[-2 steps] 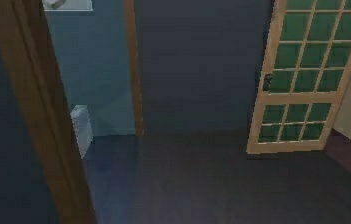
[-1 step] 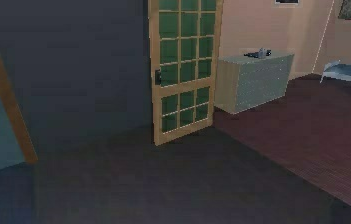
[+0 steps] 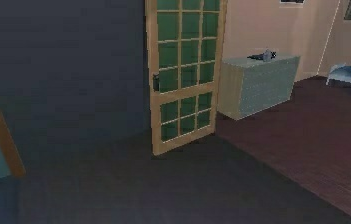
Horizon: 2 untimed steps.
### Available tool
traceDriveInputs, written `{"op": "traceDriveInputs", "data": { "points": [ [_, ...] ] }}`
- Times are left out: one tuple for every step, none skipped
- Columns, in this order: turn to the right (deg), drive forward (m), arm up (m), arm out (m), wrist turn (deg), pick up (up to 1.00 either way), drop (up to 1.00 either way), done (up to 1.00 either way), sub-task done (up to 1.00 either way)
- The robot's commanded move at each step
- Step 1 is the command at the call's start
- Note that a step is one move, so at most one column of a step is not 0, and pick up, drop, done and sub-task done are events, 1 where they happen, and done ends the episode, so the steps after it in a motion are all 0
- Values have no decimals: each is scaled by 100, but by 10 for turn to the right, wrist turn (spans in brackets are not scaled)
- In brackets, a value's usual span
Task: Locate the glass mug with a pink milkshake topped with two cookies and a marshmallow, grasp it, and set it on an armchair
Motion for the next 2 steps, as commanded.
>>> {"op": "traceDriveInputs", "data": {
  "points": [
    [-90, 0, 0, 0, 0, 0, 0, 0, 0],
    [0, 50, 0, 0, 0, 0, 0, 0, 0]
  ]
}}
